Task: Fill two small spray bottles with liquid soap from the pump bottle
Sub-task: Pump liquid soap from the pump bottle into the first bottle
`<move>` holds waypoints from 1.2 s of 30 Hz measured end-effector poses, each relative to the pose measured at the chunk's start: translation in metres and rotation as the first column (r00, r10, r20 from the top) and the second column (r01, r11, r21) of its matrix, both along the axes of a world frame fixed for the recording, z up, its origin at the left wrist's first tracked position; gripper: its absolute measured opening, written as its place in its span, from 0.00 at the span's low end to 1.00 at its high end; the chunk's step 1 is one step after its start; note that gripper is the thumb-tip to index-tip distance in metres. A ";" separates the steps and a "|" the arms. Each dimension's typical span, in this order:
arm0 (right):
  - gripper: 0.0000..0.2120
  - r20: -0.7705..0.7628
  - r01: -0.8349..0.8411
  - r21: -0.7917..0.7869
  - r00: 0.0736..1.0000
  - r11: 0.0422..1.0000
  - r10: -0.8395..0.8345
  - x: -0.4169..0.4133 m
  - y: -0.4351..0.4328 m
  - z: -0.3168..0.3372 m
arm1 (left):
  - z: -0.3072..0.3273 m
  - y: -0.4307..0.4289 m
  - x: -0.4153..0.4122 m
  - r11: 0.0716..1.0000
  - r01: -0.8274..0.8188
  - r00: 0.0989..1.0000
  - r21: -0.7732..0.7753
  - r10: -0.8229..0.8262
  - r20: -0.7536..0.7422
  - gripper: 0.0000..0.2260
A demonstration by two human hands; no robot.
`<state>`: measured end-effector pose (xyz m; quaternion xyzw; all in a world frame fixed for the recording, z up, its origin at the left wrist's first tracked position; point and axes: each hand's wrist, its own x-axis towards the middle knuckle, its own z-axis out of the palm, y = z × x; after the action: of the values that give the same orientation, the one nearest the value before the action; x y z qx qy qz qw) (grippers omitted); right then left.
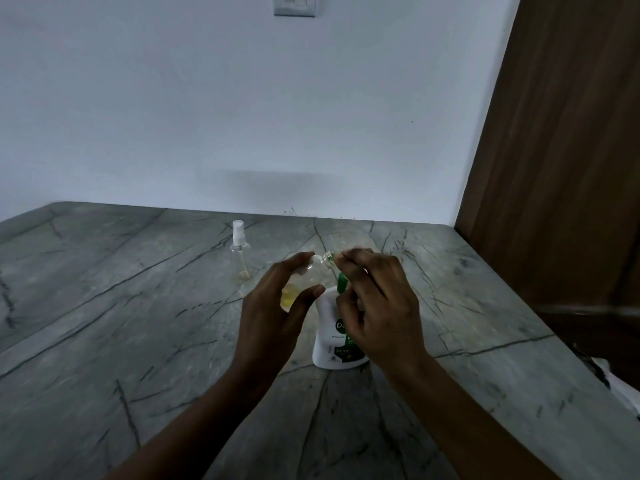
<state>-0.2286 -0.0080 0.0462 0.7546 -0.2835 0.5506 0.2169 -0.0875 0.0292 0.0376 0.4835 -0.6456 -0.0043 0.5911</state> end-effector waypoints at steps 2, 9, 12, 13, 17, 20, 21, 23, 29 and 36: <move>0.14 0.013 -0.003 -0.009 1.000 1.000 0.003 0.001 -0.001 0.000 | 0.000 0.000 -0.001 1.000 0.000 1.000 -0.004 0.000 -0.003 0.18; 0.12 0.041 -0.027 -0.027 0.999 0.999 0.028 0.003 -0.002 -0.011 | -0.009 -0.002 0.002 1.000 -0.016 1.000 0.024 0.016 0.026 0.19; 0.12 0.047 -0.024 -0.025 0.999 0.999 0.025 0.004 -0.001 -0.012 | -0.009 0.000 0.001 1.000 -0.005 1.000 0.023 0.005 0.002 0.19; 0.12 0.047 -0.024 -0.025 0.999 0.999 0.025 0.004 -0.001 -0.013 | -0.009 0.000 0.001 1.000 -0.004 1.000 0.023 0.004 -0.002 0.19; 0.12 0.033 -0.026 -0.013 0.999 1.000 0.027 0.002 0.000 -0.008 | -0.007 -0.001 0.002 1.000 -0.002 1.000 0.018 0.002 0.017 0.19; 0.13 0.016 -0.021 -0.001 1.000 1.000 0.021 0.000 0.001 -0.003 | -0.004 -0.001 0.001 1.000 -0.011 1.000 0.008 0.011 0.013 0.18; 0.13 0.010 -0.018 0.004 1.000 1.000 0.018 -0.001 0.001 -0.002 | -0.003 -0.002 0.000 1.000 -0.015 1.000 0.001 0.015 0.015 0.18; 0.14 -0.006 -0.010 0.011 1.000 1.000 0.010 -0.002 0.001 0.000 | -0.001 -0.002 0.000 1.000 -0.019 1.000 -0.007 0.020 0.020 0.18; 0.14 -0.031 0.009 -0.013 0.999 1.000 -0.009 -0.004 0.000 0.003 | 0.000 -0.001 -0.001 0.999 -0.017 0.999 -0.028 0.018 0.028 0.18; 0.14 0.003 0.012 -0.021 1.000 1.000 -0.012 -0.001 -0.001 0.002 | -0.002 -0.003 0.000 0.999 -0.030 0.999 -0.028 0.031 0.037 0.19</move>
<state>-0.2298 -0.0088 0.0482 0.7498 -0.2826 0.5533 0.2276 -0.0877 0.0261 0.0354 0.4850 -0.6492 0.0224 0.5855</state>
